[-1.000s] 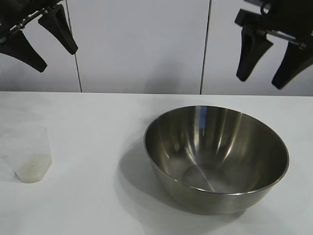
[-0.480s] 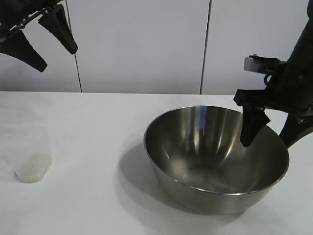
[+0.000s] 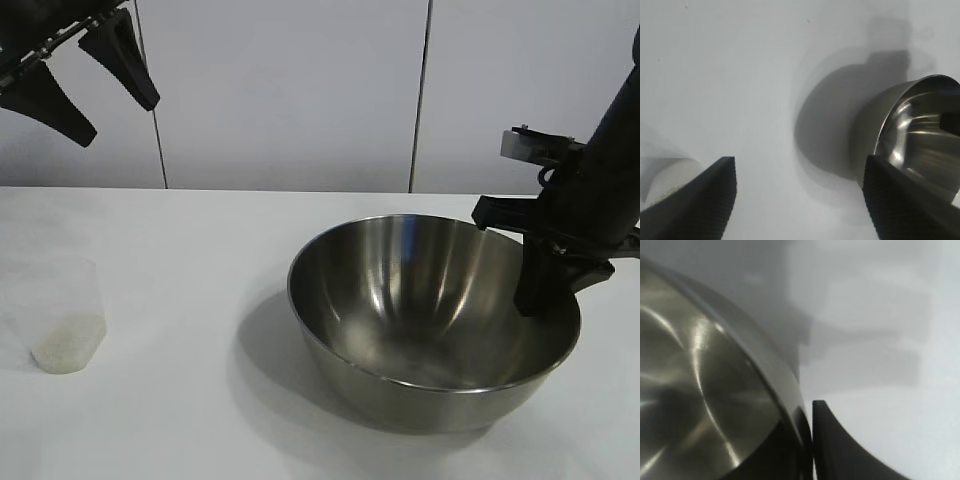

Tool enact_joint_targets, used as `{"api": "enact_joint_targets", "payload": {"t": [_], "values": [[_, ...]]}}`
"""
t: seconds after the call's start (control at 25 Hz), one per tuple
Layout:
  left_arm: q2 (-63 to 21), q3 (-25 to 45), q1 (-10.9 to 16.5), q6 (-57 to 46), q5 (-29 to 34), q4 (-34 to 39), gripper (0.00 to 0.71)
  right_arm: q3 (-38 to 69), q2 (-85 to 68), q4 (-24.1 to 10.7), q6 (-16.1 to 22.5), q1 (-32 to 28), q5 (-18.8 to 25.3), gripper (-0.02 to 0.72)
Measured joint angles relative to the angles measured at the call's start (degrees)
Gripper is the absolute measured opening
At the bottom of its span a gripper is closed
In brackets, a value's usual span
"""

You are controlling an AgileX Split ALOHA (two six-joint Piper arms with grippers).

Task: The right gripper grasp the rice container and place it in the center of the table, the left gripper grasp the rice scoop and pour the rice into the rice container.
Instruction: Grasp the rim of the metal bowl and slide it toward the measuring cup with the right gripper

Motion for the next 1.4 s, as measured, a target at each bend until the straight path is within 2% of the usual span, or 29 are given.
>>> {"api": "enact_joint_targets", "payload": {"t": [0.12, 0.64, 1.0, 1.08, 1.12, 1.28, 1.32, 1.4], "values": [[0.0, 0.0, 0.0, 0.0, 0.0, 0.0, 0.517, -2.3, 0.0, 2.0, 0.3, 1.3, -0.1, 0.012], [0.0, 0.0, 0.0, 0.0, -0.2, 0.0, 0.517, -2.6, 6.0, 1.8, 7.3, 16.3, -6.0, 0.012], [0.0, 0.0, 0.0, -0.1, -0.3, 0.0, 0.517, -2.7, 9.0, -0.1, 10.4, 18.0, -9.9, 0.024], [0.0, 0.0, 0.0, -0.1, -0.7, 0.0, 0.517, -2.7, 8.4, 0.4, 10.4, 18.0, -10.4, 0.082], [0.0, 0.0, 0.0, -0.1, -1.2, 0.0, 0.517, -2.8, 8.0, 0.5, 10.4, 18.0, -10.9, 0.134], [0.0, 0.0, 0.0, -0.1, -2.4, 0.0, 0.517, -2.8, 7.4, 0.5, 10.6, 18.0, -11.6, 0.401], [0.0, 0.0, 0.0, -0.2, -2.7, 0.0, 0.517, -2.8, 7.4, 0.5, 10.8, 18.0, -11.4, 0.445], [0.0, 0.0, 0.0, -0.1, -3.1, 0.0, 0.517, -2.8, 7.0, 0.5, 11.0, 17.8, -11.0, 0.482]]}}
